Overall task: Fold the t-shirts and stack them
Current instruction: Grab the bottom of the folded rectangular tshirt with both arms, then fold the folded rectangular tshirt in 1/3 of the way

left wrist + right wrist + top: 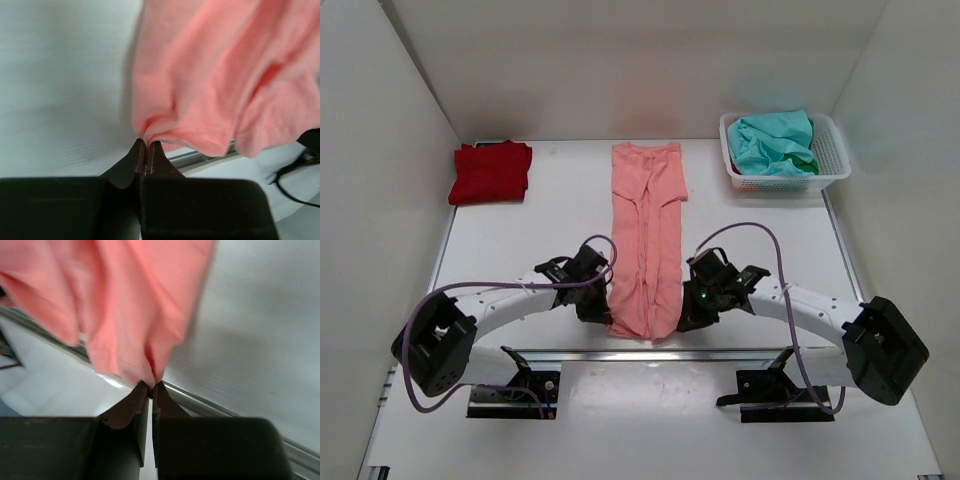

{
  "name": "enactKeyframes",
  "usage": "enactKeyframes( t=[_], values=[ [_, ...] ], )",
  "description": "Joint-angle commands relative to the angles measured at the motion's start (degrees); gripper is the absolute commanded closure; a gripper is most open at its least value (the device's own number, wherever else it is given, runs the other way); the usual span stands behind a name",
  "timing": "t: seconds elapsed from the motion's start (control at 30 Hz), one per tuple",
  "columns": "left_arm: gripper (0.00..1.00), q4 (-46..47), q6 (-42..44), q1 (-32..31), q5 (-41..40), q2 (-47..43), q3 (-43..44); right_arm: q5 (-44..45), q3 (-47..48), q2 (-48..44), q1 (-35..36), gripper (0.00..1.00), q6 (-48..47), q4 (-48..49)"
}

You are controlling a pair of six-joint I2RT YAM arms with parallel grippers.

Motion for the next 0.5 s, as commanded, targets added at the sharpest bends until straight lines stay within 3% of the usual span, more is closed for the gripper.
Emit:
enactKeyframes(
  t=[0.0, 0.47],
  values=[
    [1.00, -3.59, 2.88, 2.39, -1.26, -2.25, 6.19, -1.59, 7.86, -0.29, -2.78, 1.00, -4.67, -2.10],
    [1.00, -9.14, 13.34, 16.01, 1.63, 15.05, 31.41, -4.06, 28.44, 13.05, -17.01, 1.00, -18.29, -10.54]
  ],
)
